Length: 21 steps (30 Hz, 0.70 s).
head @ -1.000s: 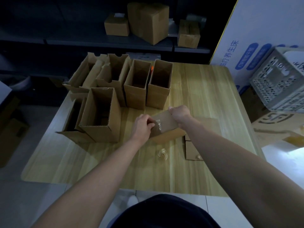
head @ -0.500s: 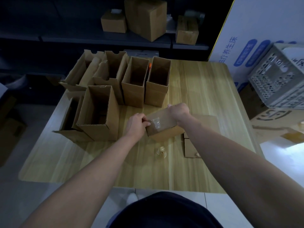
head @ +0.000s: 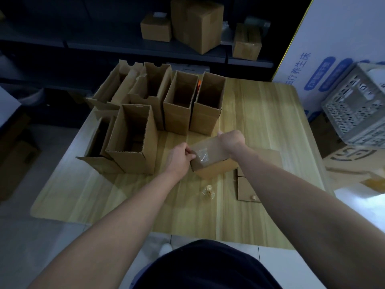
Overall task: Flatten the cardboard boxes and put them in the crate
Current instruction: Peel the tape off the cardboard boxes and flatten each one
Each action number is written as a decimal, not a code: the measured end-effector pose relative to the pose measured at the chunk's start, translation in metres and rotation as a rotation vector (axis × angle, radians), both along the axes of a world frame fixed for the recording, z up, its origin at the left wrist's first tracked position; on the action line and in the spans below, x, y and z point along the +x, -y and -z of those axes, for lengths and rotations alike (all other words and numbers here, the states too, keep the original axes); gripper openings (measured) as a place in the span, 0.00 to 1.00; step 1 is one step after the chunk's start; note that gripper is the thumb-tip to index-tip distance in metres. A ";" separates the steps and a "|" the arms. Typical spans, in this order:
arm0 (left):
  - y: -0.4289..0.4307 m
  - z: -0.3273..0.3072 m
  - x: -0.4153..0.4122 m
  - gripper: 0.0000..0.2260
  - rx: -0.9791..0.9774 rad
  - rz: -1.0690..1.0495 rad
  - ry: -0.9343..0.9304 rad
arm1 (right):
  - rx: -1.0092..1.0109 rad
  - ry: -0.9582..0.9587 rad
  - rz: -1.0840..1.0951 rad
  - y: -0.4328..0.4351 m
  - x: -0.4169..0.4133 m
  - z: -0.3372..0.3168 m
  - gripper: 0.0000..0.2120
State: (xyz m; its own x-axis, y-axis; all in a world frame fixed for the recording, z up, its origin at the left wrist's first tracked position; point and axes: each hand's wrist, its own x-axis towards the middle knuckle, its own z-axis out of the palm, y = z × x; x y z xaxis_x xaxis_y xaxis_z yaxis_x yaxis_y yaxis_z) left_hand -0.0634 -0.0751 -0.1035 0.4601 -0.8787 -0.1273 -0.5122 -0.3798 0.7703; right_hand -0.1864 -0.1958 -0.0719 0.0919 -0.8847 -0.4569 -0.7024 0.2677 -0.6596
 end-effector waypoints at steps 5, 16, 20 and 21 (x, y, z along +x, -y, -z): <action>-0.004 0.005 -0.003 0.05 -0.056 -0.006 0.057 | -0.012 -0.032 -0.001 0.006 -0.008 0.009 0.19; 0.004 0.006 0.009 0.06 0.128 0.047 0.137 | -0.040 -0.043 -0.019 0.007 0.001 0.012 0.13; 0.000 0.008 0.013 0.06 0.109 0.124 0.165 | -0.057 -0.045 -0.005 0.006 0.004 0.009 0.19; -0.001 0.008 0.013 0.05 0.084 0.132 0.159 | -0.052 -0.037 -0.010 0.007 0.004 0.010 0.19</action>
State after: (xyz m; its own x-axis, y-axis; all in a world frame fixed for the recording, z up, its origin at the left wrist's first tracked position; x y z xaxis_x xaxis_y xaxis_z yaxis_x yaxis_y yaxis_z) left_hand -0.0500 -0.0743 -0.1119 0.3615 -0.9222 -0.1375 -0.6741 -0.3604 0.6448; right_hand -0.1828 -0.2025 -0.0815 0.0842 -0.9065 -0.4137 -0.7289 0.2270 -0.6459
